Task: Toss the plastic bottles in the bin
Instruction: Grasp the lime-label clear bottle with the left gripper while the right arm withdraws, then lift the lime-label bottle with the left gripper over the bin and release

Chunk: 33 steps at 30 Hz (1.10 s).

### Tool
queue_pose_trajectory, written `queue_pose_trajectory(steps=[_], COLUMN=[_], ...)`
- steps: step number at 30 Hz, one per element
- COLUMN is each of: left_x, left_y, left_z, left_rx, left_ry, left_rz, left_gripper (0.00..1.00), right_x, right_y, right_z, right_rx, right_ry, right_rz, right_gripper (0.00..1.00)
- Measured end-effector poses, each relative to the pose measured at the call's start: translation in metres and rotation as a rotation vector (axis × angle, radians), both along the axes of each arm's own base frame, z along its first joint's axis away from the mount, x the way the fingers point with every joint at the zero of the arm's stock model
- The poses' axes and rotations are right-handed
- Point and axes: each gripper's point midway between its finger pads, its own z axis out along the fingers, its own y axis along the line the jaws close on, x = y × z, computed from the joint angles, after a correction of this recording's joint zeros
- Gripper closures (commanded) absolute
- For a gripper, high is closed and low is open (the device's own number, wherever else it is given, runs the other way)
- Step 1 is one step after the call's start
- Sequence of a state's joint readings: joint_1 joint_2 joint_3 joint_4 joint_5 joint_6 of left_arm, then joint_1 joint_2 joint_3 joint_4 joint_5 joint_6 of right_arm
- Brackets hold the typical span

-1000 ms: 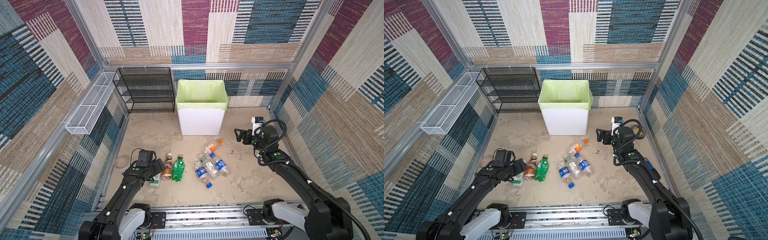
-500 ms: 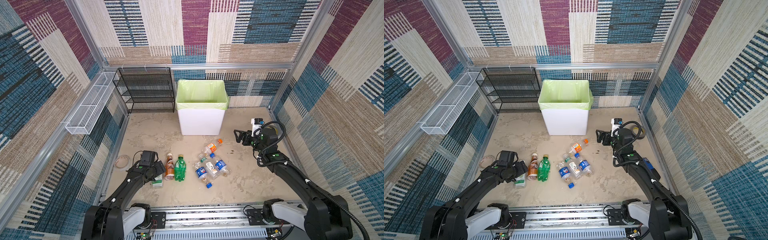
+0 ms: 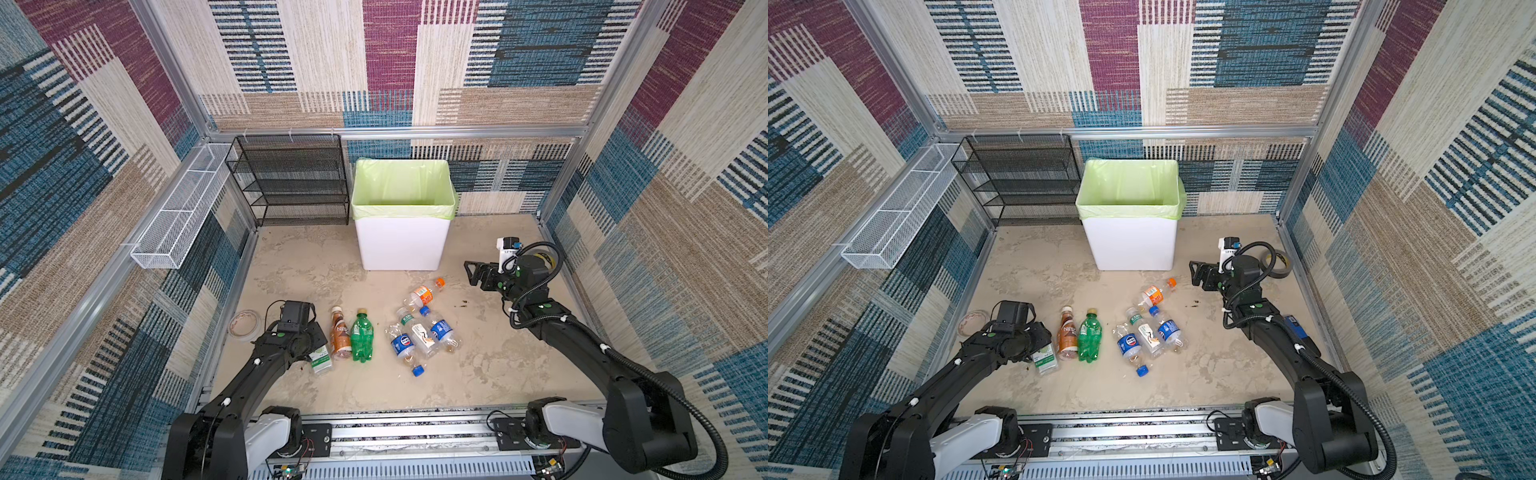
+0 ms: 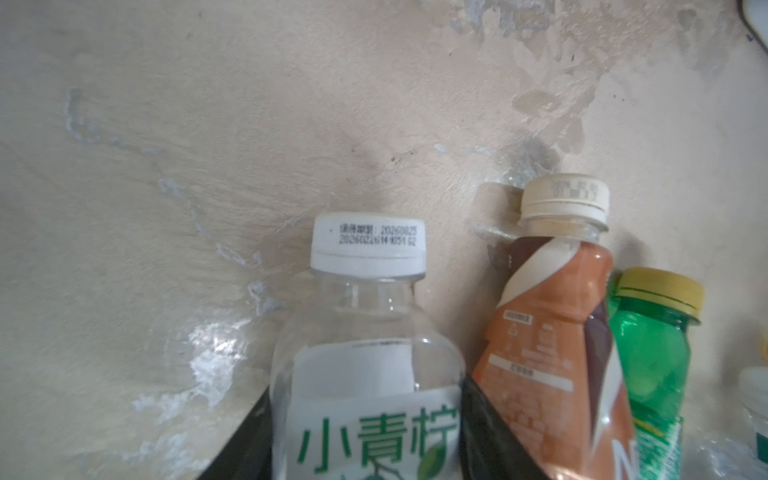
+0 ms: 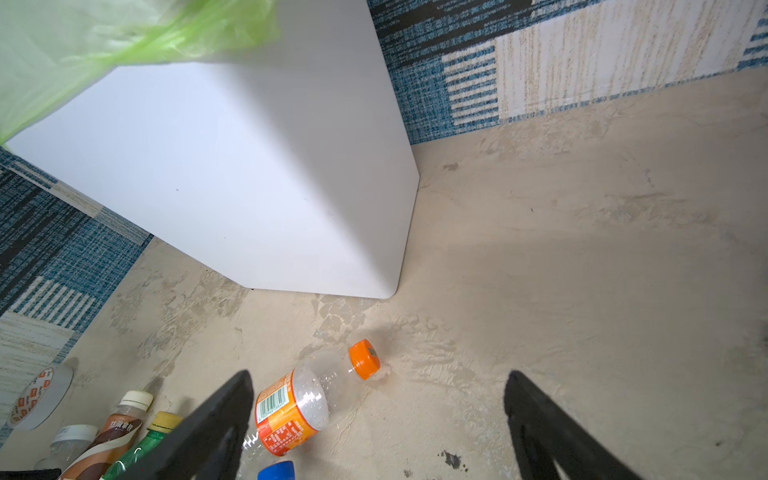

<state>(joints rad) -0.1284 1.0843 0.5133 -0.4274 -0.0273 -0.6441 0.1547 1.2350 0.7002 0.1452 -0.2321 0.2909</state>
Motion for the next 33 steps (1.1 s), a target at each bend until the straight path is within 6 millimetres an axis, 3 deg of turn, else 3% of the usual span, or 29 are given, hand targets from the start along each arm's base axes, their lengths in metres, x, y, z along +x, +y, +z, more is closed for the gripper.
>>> queue_pose_trajectory(steps=[5, 11, 22, 27, 33], left_x=[0.005, 0.020, 0.051, 0.057, 0.044], left_y=[0.000, 0.002, 0.001, -0.022, -0.053], left_z=[0.015, 0.060, 0.173, 0.237, 0.321], left_rx=[-0.006, 0.006, 0.050, -0.028, -0.114], left_ry=[-0.067, -0.255, -0.698, -0.984, -1.351], left_rz=[0.001, -0.007, -0.069, -0.170, -0.333], left_gripper=[0.54, 0.54, 0.54, 0.53, 0.54], right_x=[0.010, 0.017, 0.009, 0.004, -0.006], right_y=[0.005, 0.008, 0.006, 0.003, -0.006], right_z=[0.000, 0.012, 0.031, 0.030, 0.033], right_rx=[0.012, 0.013, 0.011, 0.005, -0.017], right_ry=[0.017, 0.007, -0.010, -0.001, -0.027], right_rz=[0.018, 0.027, 0.026, 0.016, -0.025], right_gripper=[0.09, 0.10, 0.12, 0.13, 0.15])
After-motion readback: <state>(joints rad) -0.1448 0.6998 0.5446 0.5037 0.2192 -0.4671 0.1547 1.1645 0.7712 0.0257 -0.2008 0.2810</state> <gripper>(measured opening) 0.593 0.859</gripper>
